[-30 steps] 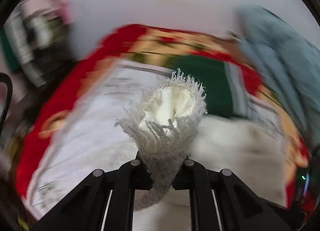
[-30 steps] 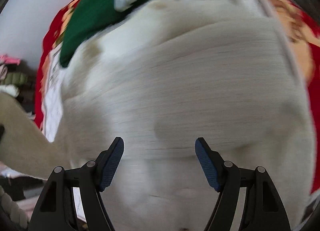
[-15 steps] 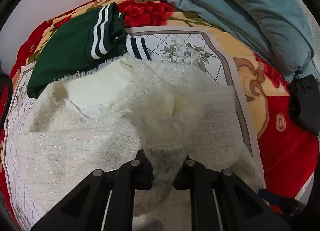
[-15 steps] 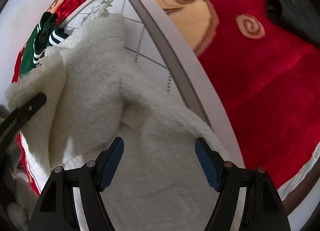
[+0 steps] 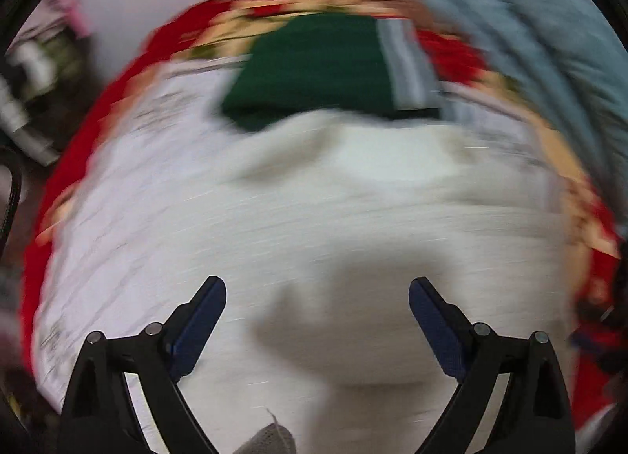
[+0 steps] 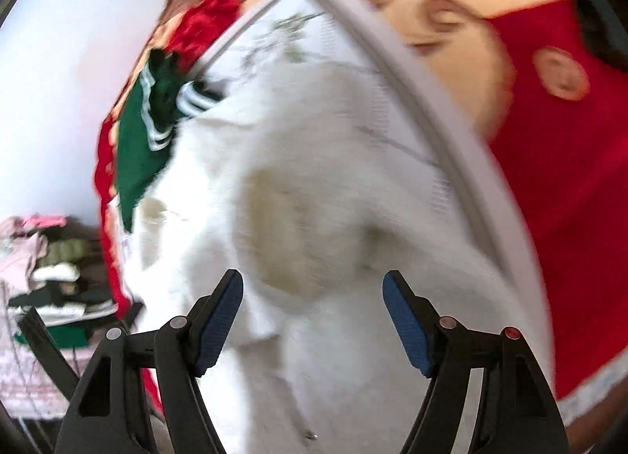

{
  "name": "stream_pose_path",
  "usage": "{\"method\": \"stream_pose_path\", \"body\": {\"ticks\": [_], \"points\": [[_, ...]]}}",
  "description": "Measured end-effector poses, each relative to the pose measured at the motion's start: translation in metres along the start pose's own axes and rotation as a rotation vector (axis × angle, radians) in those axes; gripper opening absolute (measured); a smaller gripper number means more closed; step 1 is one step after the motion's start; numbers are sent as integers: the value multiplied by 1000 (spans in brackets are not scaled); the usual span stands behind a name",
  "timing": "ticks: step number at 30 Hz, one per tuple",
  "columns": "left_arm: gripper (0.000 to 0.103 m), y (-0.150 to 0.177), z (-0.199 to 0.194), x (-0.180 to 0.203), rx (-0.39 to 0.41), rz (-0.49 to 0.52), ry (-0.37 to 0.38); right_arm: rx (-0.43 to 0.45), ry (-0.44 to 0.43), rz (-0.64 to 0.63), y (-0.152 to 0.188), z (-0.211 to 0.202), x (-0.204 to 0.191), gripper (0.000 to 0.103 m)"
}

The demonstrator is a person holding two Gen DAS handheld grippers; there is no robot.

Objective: Fold large clothes

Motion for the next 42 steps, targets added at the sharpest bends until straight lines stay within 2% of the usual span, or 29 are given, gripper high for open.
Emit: {"method": "stream_pose_path", "body": {"ticks": [1,4,5,6,7,10,13,14,15,16,17,18,20,22,23,26,28,30,32,34,36,37,38,39,40,42], "points": [[95,8,5,-22,-10,-20,-74,-12,-5,-13,-4,11,-8,76],[95,29,26,-64,-80,-52,-213,-81,33,-70,-18,59,-27,74],[95,35,30,-73,-102,-66,-239,-112,29,-93,-21,74,-33,41],[95,40,34,-83,-120,-85,-259,-129,72,-146,-23,86,-44,17],[95,45,35,-94,-132,-110,-275,-123,97,-168,-20,85,-50,15],[95,51,30,-107,-129,-139,-296,20,104,-196,-27,51,-66,13],[95,57,28,-105,-125,-117,-294,145,187,-176,-38,18,-51,13],[95,60,29,-103,-122,-102,-291,128,208,-171,-45,20,-42,14],[95,61,32,-99,-126,-79,-294,29,195,-141,-52,35,-28,15],[95,62,38,-95,-139,-49,-303,-39,186,-110,-54,44,-18,21],[95,61,46,-89,-151,-17,-298,-66,183,-97,-55,48,-15,30],[95,59,53,-85,-160,16,-298,-80,180,-101,-54,47,-14,34],[95,54,73,-73,-162,106,-365,-64,200,-160,-51,37,-21,57],[97,49,96,-66,-175,168,-437,-17,264,-221,-46,17,-26,63],[97,47,102,-66,-179,174,-453,5,295,-245,-41,5,-26,63],[103,41,114,-74,-165,138,-490,-2,383,-275,-32,-9,-6,63],[103,37,116,-83,-166,85,-486,-40,454,-326,-20,-13,11,63],[103,33,119,-91,-177,33,-480,-97,508,-411,-11,0,14,63],[103,30,121,-101,-186,-17,-471,-126,516,-495,-7,21,6,63],[103,26,123,-109,-184,-39,-477,-143,480,-527,-5,39,-1,63],[103,24,125,-119,-181,-51,-491,-169,417,-527,-10,59,-7,51],[103,23,126,-128,-181,-62,-507,-177,397,-527,-12,65,-9,32],[103,21,127,-137,-180,-67,-547,-188,369,-519,-14,72,-12,22],[103,20,130,-150,-186,-72,-599,-184,356,-505,-18,77,-15,20],[103,22,132,-165,-204,-94,-610,-181,358,-506,-18,78,-17,19],[103,24,136,-189,-239,-171,-556,-175,329,-490,-23,78,-18,18]]}}
Point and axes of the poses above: each gripper's, at about its wrist camera, not at the fingertips, and z roughly the way its jaws point, x to its right, y to its underside, the point moved 2 cm from there along z, roughly the way its jaws point, and after that the axes turned 2 degrees about -y, right-handed, at the moved point
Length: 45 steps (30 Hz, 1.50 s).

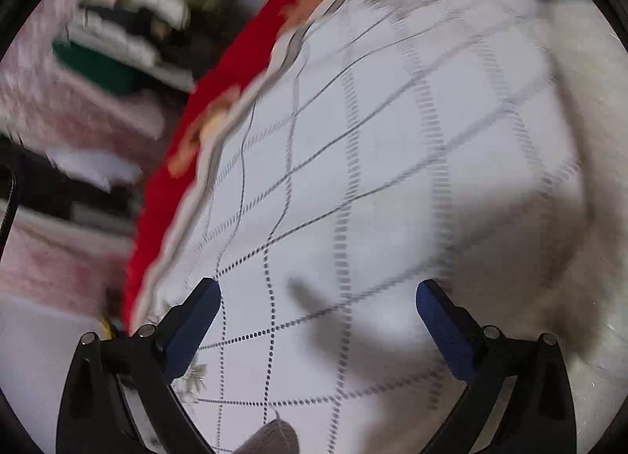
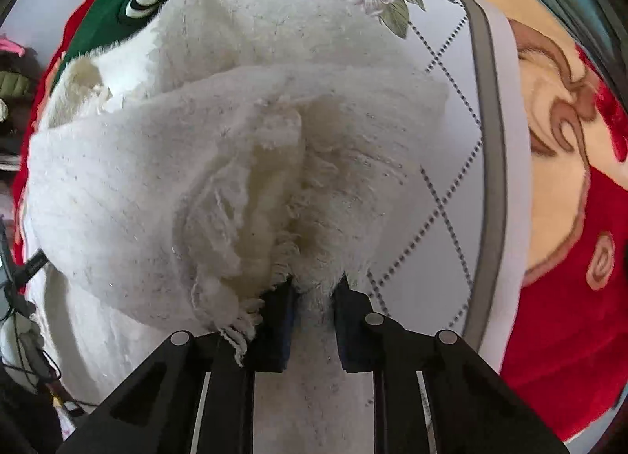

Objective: Fold large clothes

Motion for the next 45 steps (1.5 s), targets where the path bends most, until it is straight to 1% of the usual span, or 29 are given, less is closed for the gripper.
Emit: {"method": "stream_pose_path", "body": {"ticks": [1,2,4,5,6,7,8,9,10,12,14,16,17,19,22,23,24,25,26,27,29,31,33,38,39,41,42,43,45], "points": [[103,0,5,-10,-27,-28,51,3,-9,14,0,-1,2,18],[103,0,4,-16,-31,-35,82,6,-23,43,2,-2,9,17],[103,5,-8,-22,-6,-25,135,38,2,179,8,-6,39,16],[103,8,-14,-23,6,-16,166,45,-7,246,11,-6,51,16],[103,12,-24,-23,19,-3,218,47,-30,363,17,-4,72,16],[103,15,-32,-20,29,18,254,40,-45,414,20,-1,81,16],[103,18,-40,-16,40,43,288,34,-71,441,22,1,85,16],[103,21,-49,-9,55,78,322,34,-81,436,22,1,86,16],[103,27,-60,4,76,142,336,33,-65,419,21,-1,84,16],[103,32,-70,27,121,244,336,21,-18,371,20,-3,76,17],[103,35,-68,55,162,342,274,11,2,353,20,-5,68,17],[103,28,-54,77,156,375,234,-2,6,342,18,-5,67,17],[103,23,-49,79,149,364,239,-10,3,339,17,-5,67,17],[103,11,-44,76,129,304,268,-19,-1,337,10,-4,62,17],[96,10,-45,72,120,278,293,-28,-7,314,1,-1,59,17],[86,11,-46,72,119,278,317,-31,-1,304,0,-1,58,17],[67,14,-50,71,119,273,348,-32,2,300,-2,2,56,17],[55,16,-51,71,114,269,391,-33,3,296,-5,2,54,17],[30,20,-56,74,109,271,440,-32,-1,294,-6,2,53,18],[23,23,-60,77,109,275,455,-32,-11,286,-8,3,46,18],[20,24,-63,80,123,287,434,-25,-10,265,-10,2,42,16],[19,21,-61,76,107,257,450,-22,-31,243,-8,3,29,14],[20,18,-56,67,104,243,445,-35,-56,203,-10,0,17,13],[20,17,-35,32,96,213,362,-73,-99,113,-16,5,-18,13],[19,18,-26,20,88,203,329,-85,-122,95,-17,7,-30,13],[19,20,-11,0,59,177,293,-97,-144,66,-22,11,-42,13],[19,22,-2,-13,31,153,291,-103,-158,41,-25,13,-53,13],[19,23,4,-22,6,133,312,-105,-158,33,-27,15,-55,13],[20,27,4,-35,-9,103,349,-102,-120,29,-33,20,-57,12]]}}
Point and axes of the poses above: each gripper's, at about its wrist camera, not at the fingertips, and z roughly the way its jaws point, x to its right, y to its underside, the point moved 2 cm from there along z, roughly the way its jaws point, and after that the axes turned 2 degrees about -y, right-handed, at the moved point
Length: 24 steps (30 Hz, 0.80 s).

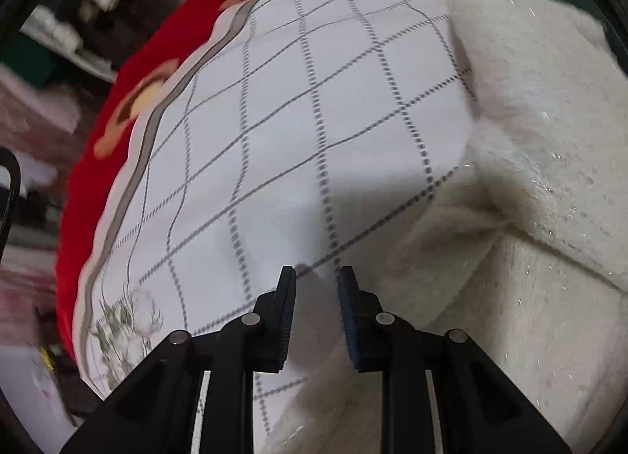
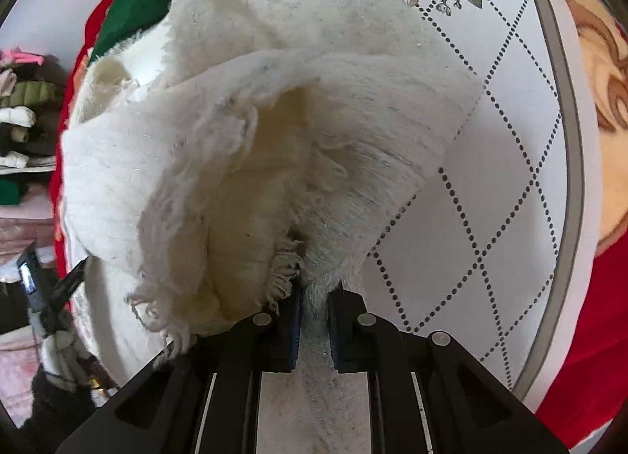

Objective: Fold large clothes

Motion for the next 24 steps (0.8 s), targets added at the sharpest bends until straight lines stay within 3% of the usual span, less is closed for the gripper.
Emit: {"method": "stream_pose_path", "body": {"ticks": [2,4,5,6,12,17,19,21,24], "points": [[23,2,-12,-4,30,-13,61,25,55,64,0,0,12,13],[42,-2,-22,0,56,-1,119,52,43,168,0,-2,33,14],[73,-3,-23,6,61,21,136,59,13,209,0,-2,40,16],[88,-4,-24,14,70,51,144,58,-13,234,1,-1,44,16],[90,-18,2,59,86,249,33,52,65,180,-10,6,27,23],[87,-44,7,75,148,258,43,27,98,145,-20,19,-4,23],[70,-44,8,79,155,273,83,21,88,141,-18,20,-14,23],[35,-44,5,85,174,295,121,18,53,139,-23,22,-19,23],[26,-40,-1,88,189,315,97,13,-21,117,-26,26,-25,17]]}}
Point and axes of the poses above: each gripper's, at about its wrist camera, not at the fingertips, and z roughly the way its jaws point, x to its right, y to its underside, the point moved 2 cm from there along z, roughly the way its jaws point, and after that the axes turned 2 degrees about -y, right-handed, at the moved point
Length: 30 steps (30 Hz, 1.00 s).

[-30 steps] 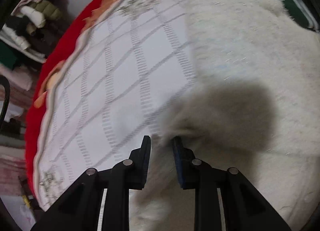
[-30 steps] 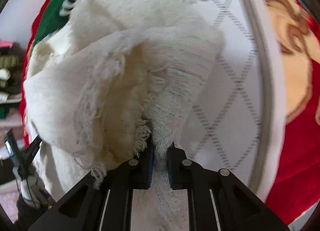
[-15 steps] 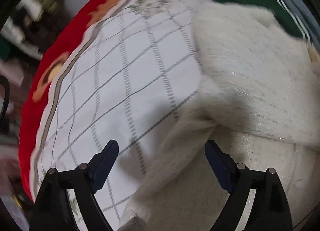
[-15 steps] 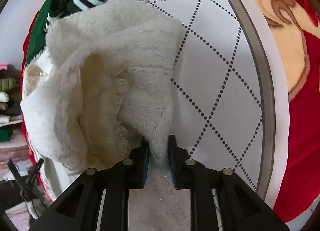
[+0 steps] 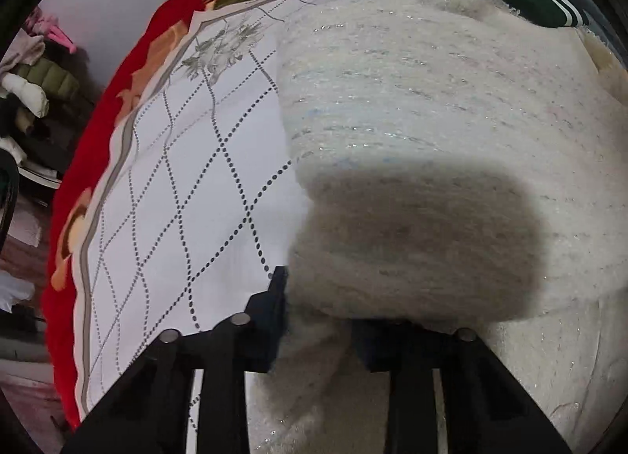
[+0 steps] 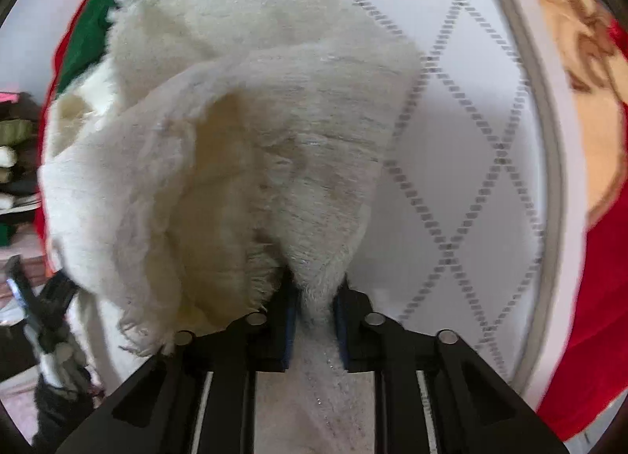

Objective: Fold large clothes

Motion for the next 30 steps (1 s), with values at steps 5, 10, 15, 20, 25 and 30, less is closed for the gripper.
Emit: {"method": "stream_pose_path", "body": {"ticks": [5,10,15,20,25,30], "points": [[28,7,1,-32,-26,-95,-7,-42,-77,-92,-4,12,-32,16],[31,20,-1,-34,-41,-100,-27,-1,-6,-2,-22,9,-10,14],[33,17,0,-31,-59,-122,-26,51,4,247,-27,21,23,17],[84,21,-21,-38,-63,-179,-36,48,18,234,-21,10,-1,42],[89,32,-49,-46,-54,-240,-21,153,-21,231,-8,-33,-23,44],[89,25,-60,-42,-53,-296,-4,152,-290,187,-16,-15,-72,83]]}}
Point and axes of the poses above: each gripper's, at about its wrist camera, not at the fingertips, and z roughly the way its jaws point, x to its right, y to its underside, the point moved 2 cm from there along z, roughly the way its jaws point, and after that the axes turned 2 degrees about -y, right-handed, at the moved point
